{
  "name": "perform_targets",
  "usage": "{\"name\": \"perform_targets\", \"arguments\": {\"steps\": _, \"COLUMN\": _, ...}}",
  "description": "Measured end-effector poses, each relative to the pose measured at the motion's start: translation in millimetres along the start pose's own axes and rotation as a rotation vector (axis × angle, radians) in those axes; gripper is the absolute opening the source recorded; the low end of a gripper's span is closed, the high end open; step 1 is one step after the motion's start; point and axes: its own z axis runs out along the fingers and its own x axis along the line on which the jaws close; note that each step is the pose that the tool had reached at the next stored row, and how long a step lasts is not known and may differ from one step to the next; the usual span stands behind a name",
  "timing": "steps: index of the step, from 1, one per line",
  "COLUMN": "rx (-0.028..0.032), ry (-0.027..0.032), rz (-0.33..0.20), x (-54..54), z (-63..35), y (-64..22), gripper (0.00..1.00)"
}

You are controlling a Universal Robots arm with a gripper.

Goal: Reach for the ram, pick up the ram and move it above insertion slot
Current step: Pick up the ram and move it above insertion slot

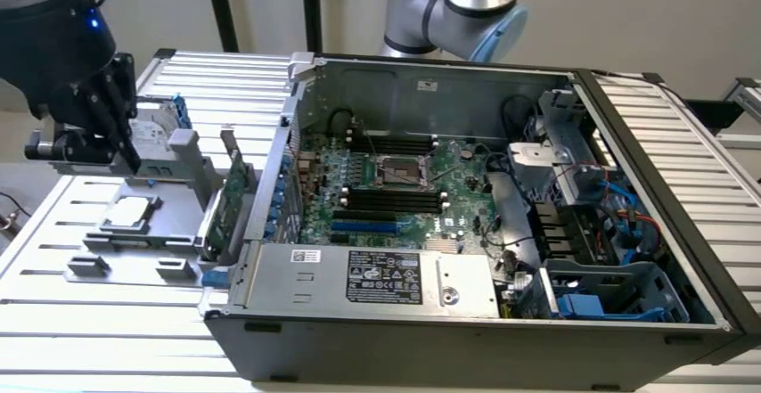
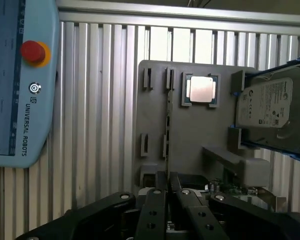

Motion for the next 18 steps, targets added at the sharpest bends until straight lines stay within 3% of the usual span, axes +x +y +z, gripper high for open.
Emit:
{"name": "perform_targets", "arguments": {"steps": 9, "rx": -0.0001, "ry": -0.0025, "rz": -0.002, "x": -2.1, "z": -28.0, "y": -24.7, "gripper": 0.14}}
{"name": "perform_targets", "arguments": {"steps": 18, "rx": -0.0003, "ry": -0.0023, "rz": -0.003, "x": -3.4, "z": -40.1, "y": -54.2, "gripper": 0.14}}
